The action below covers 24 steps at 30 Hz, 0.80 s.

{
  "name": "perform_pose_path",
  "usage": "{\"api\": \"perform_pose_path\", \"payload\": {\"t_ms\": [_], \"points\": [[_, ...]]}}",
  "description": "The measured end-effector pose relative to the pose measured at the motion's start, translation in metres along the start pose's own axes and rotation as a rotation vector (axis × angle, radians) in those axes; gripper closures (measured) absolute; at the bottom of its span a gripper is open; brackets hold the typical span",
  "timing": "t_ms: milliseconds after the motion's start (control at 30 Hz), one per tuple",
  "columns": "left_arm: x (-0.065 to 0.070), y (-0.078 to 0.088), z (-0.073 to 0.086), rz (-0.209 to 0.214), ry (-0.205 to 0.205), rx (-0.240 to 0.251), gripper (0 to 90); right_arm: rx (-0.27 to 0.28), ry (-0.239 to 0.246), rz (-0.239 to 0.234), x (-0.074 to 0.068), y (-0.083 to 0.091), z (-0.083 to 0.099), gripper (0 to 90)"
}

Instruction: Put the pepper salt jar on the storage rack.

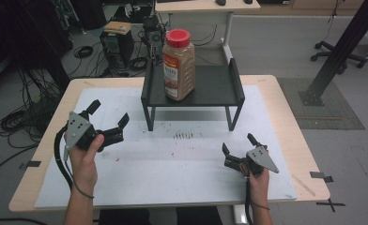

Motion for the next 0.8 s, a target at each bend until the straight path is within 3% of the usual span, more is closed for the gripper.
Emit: {"api": "perform_pose_path", "payload": {"t_ms": [133,500,533,800], "points": [[0.001,0.003,0.011,0.01,0.012,0.007,0.2,-0.004,0.003,0.002,0.0,0.0,0.0,0.1],[0.009,0.005,0.046,0.024,-0.005,0.002,0.2,-0.004,0.006,0.004,0.0,0.0,0.0,0.1],[0.011,0.005,0.057,0.03,-0.005,0.009,0.2,-0.003,0.006,0.004,0.0,0.0,0.0,0.1],[0.013,0.005,0.074,0.025,-0.011,0.002,0.2,-0.006,0.008,0.004,-0.001,0.0,0.0,0.1]]}}
Point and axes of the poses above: each handheld gripper's, and its own axes: y roughly backward along the jaws, z roughly out of its underside, x roughly to its right, the point moved 1 cm from there along -y, roughly forward along the jaws, and after that the axes turned 12 degrees about -x, right-handed, at the moved point
